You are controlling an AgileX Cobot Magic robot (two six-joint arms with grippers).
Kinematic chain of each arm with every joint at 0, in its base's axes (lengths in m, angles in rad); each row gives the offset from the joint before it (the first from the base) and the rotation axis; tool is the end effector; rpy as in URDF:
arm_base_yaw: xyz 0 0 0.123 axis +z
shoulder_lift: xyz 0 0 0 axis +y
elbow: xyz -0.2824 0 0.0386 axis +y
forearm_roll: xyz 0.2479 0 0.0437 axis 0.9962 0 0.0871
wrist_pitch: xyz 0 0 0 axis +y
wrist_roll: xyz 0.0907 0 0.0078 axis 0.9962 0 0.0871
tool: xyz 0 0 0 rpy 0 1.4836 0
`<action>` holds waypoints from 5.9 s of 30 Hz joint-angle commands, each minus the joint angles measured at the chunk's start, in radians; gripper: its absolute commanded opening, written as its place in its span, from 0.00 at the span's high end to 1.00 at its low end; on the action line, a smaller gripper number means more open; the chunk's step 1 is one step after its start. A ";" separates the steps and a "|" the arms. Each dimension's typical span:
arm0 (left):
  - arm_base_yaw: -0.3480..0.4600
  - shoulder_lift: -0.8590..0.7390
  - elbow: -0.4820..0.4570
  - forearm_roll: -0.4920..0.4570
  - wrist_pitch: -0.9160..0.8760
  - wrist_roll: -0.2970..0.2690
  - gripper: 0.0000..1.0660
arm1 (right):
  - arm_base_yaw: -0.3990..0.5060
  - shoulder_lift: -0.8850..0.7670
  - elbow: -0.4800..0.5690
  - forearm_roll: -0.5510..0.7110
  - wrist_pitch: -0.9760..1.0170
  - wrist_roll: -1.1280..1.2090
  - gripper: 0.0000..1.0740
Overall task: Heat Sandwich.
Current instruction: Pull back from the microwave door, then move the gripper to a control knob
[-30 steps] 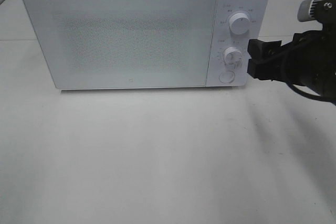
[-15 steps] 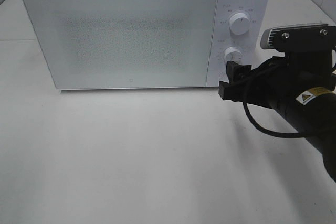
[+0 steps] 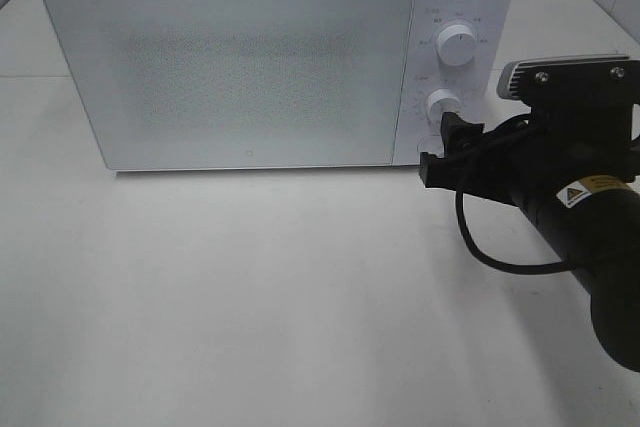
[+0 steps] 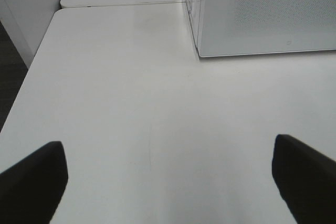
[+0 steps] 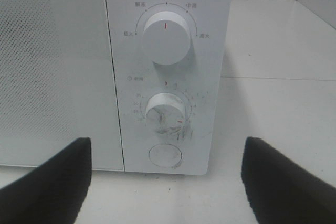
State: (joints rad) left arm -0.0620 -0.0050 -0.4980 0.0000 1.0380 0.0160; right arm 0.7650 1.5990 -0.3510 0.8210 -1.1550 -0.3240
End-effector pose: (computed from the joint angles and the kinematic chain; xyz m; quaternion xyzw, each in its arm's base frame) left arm -0.0044 0.0003 0.2784 0.0330 0.8458 -0.0122 0.5323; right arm 0.2105 0.1177 0.1717 -0.0189 0.7487 -0.0003 0.6626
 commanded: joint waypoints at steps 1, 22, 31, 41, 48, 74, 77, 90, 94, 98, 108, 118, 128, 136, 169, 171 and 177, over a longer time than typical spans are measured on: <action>0.003 -0.026 0.002 -0.010 -0.002 0.001 0.06 | 0.005 -0.001 0.002 -0.003 -0.020 0.001 0.29; 0.003 -0.026 0.002 -0.010 -0.002 0.001 0.06 | -0.107 0.133 -0.099 -0.087 0.030 0.034 0.29; 0.003 -0.026 0.002 -0.010 -0.002 0.001 0.06 | -0.164 0.219 -0.190 -0.145 0.055 0.094 0.29; 0.003 -0.026 0.002 -0.010 -0.002 0.001 0.06 | -0.225 0.296 -0.280 -0.214 0.100 0.100 0.29; 0.003 -0.026 0.002 -0.010 -0.002 0.001 0.06 | -0.255 0.341 -0.335 -0.244 0.125 0.125 0.29; 0.003 -0.025 0.002 -0.009 -0.002 0.001 0.06 | -0.265 0.359 -0.367 -0.262 0.150 0.125 0.83; 0.003 -0.025 0.002 -0.009 -0.002 0.001 0.06 | -0.265 0.359 -0.367 -0.262 0.150 0.125 0.91; 0.003 -0.025 0.002 -0.009 -0.002 0.001 0.06 | -0.265 0.359 -0.367 -0.262 0.149 0.126 0.90; 0.003 -0.025 0.002 -0.009 -0.002 0.001 0.06 | -0.265 0.359 -0.367 -0.262 0.149 0.148 0.89; 0.003 -0.025 0.002 -0.009 -0.002 0.001 0.06 | -0.265 0.359 -0.367 -0.266 0.134 0.170 0.89; 0.003 -0.025 0.002 -0.009 -0.002 0.001 0.06 | -0.265 0.359 -0.367 -0.321 0.115 0.331 0.88; 0.003 -0.025 0.002 -0.009 -0.002 0.001 0.06 | -0.265 0.359 -0.367 -0.378 0.058 0.671 0.88; 0.003 -0.025 0.002 -0.009 -0.002 0.001 0.06 | -0.266 0.359 -0.367 -0.429 0.015 0.973 0.88; 0.003 -0.025 0.002 -0.009 -0.002 0.001 0.06 | -0.266 0.359 -0.367 -0.425 0.015 1.187 0.88; 0.003 -0.025 0.002 -0.009 -0.002 0.001 0.06 | -0.266 0.359 -0.367 -0.415 -0.066 2.071 0.87; 0.003 -0.025 0.002 -0.009 -0.002 0.001 0.06 | -0.266 0.359 -0.367 -0.417 -0.066 2.042 0.86; 0.003 -0.025 0.002 -0.009 -0.002 0.001 0.06 | -0.266 0.359 -0.367 -0.422 -0.066 2.008 0.85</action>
State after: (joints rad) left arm -0.0620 -0.0050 -0.4980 0.0000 1.0380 0.0160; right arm 0.4930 1.9800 -0.6870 0.4950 -1.0780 1.7040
